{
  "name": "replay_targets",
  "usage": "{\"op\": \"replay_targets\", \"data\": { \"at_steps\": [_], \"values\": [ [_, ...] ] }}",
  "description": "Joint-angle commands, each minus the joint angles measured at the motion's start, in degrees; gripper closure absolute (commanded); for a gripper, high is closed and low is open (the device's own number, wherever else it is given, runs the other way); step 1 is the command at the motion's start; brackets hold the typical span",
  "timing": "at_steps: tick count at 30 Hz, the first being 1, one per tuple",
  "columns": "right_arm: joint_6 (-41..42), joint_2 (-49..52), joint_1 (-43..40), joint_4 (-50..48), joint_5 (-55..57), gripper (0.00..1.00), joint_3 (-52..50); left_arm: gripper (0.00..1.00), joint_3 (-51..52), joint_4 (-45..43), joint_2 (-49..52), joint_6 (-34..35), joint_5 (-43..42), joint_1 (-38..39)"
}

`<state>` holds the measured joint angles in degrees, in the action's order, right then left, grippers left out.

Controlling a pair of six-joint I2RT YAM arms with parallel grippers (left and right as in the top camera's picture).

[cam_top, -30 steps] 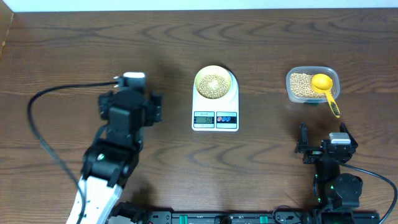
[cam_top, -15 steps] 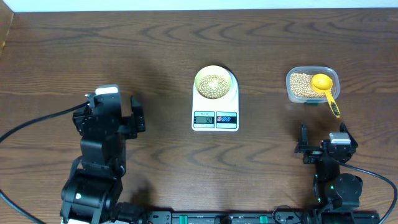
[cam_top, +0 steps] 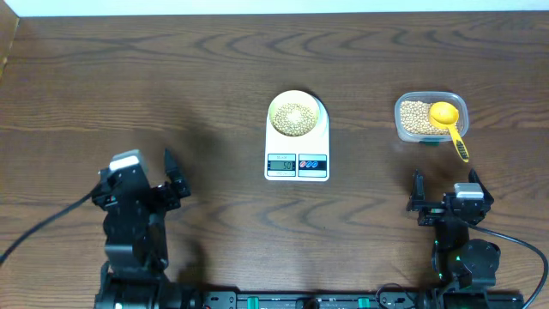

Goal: Scoop item into bowl and weigh 50g on scale

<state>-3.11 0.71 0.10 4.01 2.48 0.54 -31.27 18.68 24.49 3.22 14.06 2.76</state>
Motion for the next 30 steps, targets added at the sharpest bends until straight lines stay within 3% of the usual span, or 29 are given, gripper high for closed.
{"op": "replay_targets", "data": {
  "at_steps": [1,11,30],
  "values": [
    [0.9,-0.4,-0.5,0.1,-0.3,0.01,-0.2,0.02,2.1,-0.6,-3.2,0.9,-1.9,-1.9],
    [0.9,-0.4,-0.5,0.1,-0.3,0.01,-0.2,0.02,10.5,-6.9,-11.9,0.9,-4.3,-5.9],
    [0.9,-0.4,-0.5,0.1,-0.3,0.01,-0.2,0.02,20.9,-12.5,-24.4,0.9,-4.7,-6.0]
  ]
}}
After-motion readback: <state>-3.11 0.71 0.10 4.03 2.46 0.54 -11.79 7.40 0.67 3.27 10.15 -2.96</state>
